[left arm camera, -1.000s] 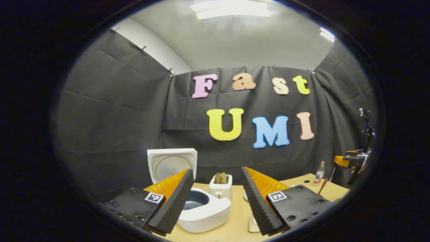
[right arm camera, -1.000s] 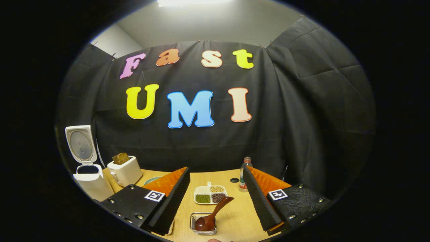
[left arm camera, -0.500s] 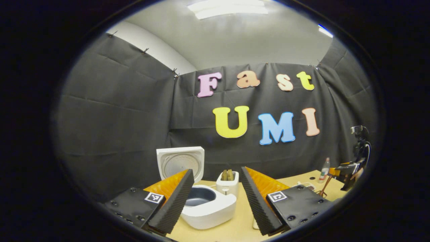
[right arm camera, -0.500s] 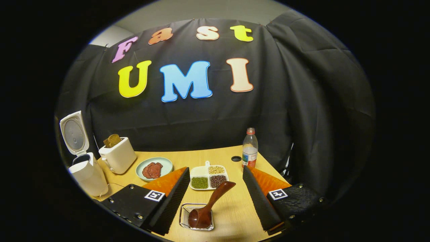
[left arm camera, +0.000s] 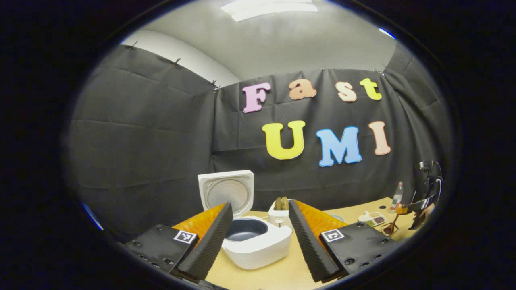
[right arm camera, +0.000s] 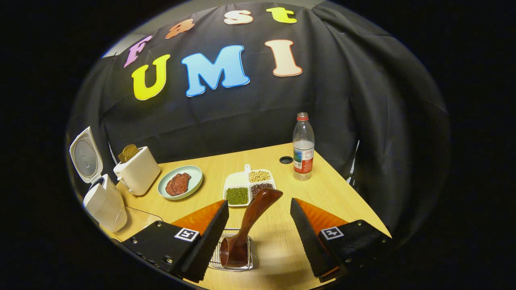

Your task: Close the left gripper, press the button to open the rice cooker; take a wooden spoon from the chopstick holder with the right hand, scoop a spoonful of rice and pour it into the rice cooker, then put the wooden spoon back into the chopstick holder.

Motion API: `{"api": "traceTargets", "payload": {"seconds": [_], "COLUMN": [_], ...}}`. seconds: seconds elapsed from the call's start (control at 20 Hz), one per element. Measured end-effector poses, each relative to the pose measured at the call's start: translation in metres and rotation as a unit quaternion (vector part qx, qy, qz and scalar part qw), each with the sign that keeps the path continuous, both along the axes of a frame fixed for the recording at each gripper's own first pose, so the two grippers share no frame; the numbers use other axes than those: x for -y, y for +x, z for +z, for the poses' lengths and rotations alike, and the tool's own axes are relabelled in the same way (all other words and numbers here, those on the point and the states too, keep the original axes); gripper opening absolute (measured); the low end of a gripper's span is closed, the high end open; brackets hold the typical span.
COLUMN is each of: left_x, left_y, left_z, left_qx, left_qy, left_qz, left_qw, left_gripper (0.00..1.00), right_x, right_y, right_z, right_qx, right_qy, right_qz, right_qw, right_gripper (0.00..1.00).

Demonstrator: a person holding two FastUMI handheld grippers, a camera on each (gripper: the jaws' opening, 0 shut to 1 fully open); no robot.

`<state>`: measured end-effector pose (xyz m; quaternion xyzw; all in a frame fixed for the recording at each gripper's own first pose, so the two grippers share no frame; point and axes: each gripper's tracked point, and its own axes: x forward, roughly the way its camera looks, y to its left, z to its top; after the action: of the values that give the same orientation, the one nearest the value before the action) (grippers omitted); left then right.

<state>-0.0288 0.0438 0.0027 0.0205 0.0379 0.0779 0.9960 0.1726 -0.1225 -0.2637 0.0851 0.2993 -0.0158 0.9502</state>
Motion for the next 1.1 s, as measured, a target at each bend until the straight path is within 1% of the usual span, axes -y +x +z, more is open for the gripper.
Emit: {"api": "traceTargets", "payload": {"seconds": [0.05, 0.1, 0.15, 0.2, 0.25, 0.3, 0.35, 0.4, 0.45, 0.55, 0.65, 0.7, 0.75, 0.8, 0.85, 0.95, 1.1], "left_x": [0.003, 0.005, 0.006, 0.006, 0.004, 0.003, 0.002, 0.000, -0.002, -0.007, -0.011, -0.013, -0.015, -0.017, -0.019, -0.021, -0.025], "left_y": [-0.002, -0.002, -0.001, -0.001, -0.001, -0.001, -0.003, -0.003, -0.002, -0.003, -0.004, -0.004, -0.004, -0.003, -0.003, -0.002, 0.004], "left_z": [-0.002, -0.003, -0.003, -0.005, -0.004, -0.003, -0.003, -0.004, -0.007, -0.011, -0.013, -0.014, -0.013, -0.014, -0.014, -0.014, -0.012], "left_qx": [-0.003, -0.005, -0.007, -0.009, -0.009, -0.008, -0.007, -0.007, -0.010, -0.016, -0.019, -0.020, -0.020, -0.020, -0.020, -0.018, -0.012], "left_qy": [0.001, 0.001, 0.000, -0.002, -0.003, -0.005, -0.007, -0.008, -0.008, -0.008, -0.011, -0.011, -0.012, -0.013, -0.015, -0.017, -0.020], "left_qz": [0.000, -0.001, -0.002, -0.002, 0.000, 0.002, 0.004, 0.006, 0.008, 0.012, 0.015, 0.016, 0.016, 0.016, 0.016, 0.011, 0.002], "left_qw": [1.000, 1.000, 1.000, 1.000, 1.000, 1.000, 1.000, 1.000, 1.000, 1.000, 1.000, 1.000, 1.000, 1.000, 1.000, 1.000, 1.000], "left_gripper": [0.95, 0.95, 0.96, 0.96, 0.96, 0.96, 0.95, 0.96, 0.95, 0.95, 0.96, 0.96, 0.96, 0.95, 0.95, 0.95, 0.95], "right_x": [0.000, -0.002, -0.005, -0.007, -0.008, -0.011, -0.013, -0.015, -0.014, -0.021, -0.028, -0.030, -0.025, -0.030, -0.031, -0.029, -0.034], "right_y": [0.001, 0.002, 0.003, 0.005, 0.005, 0.006, 0.008, 0.007, 0.009, 0.006, 0.001, 0.001, 0.006, -0.001, 0.001, -0.004, -0.006], "right_z": [-0.004, -0.010, -0.012, -0.017, -0.021, -0.026, -0.027, -0.029, -0.034, -0.030, -0.033, -0.036, -0.043, -0.032, -0.029, -0.019, 0.006], "right_qx": [-0.008, -0.015, -0.024, -0.035, -0.047, -0.054, -0.058, -0.062, -0.065, -0.070, -0.084, -0.090, -0.088, -0.089, -0.084, -0.070, -0.045], "right_qy": [0.008, 0.023, 0.036, 0.045, 0.049, 0.052, 0.054, 0.059, 0.066, 0.092, 0.107, 0.105, 0.106, 0.115, 0.112, 0.084, 0.058], "right_qz": [-0.005, -0.007, -0.010, -0.014, -0.013, -0.008, -0.002, 0.005, 0.004, -0.002, 0.007, 0.010, -0.002, -0.002, -0.001, 0.006, 0.012], "right_qw": [1.000, 1.000, 0.999, 0.998, 0.998, 0.997, 0.997, 0.996, 0.996, 0.993, 0.991, 0.990, 0.990, 0.989, 0.990, 0.994, 0.997], "right_gripper": [0.89, 0.78, 0.74, 0.65, 0.62, 0.55, 0.55, 0.55, 0.55, 0.26, 0.28, 0.28, 0.28, 0.12, 0.12, 0.12, 0.12]}}
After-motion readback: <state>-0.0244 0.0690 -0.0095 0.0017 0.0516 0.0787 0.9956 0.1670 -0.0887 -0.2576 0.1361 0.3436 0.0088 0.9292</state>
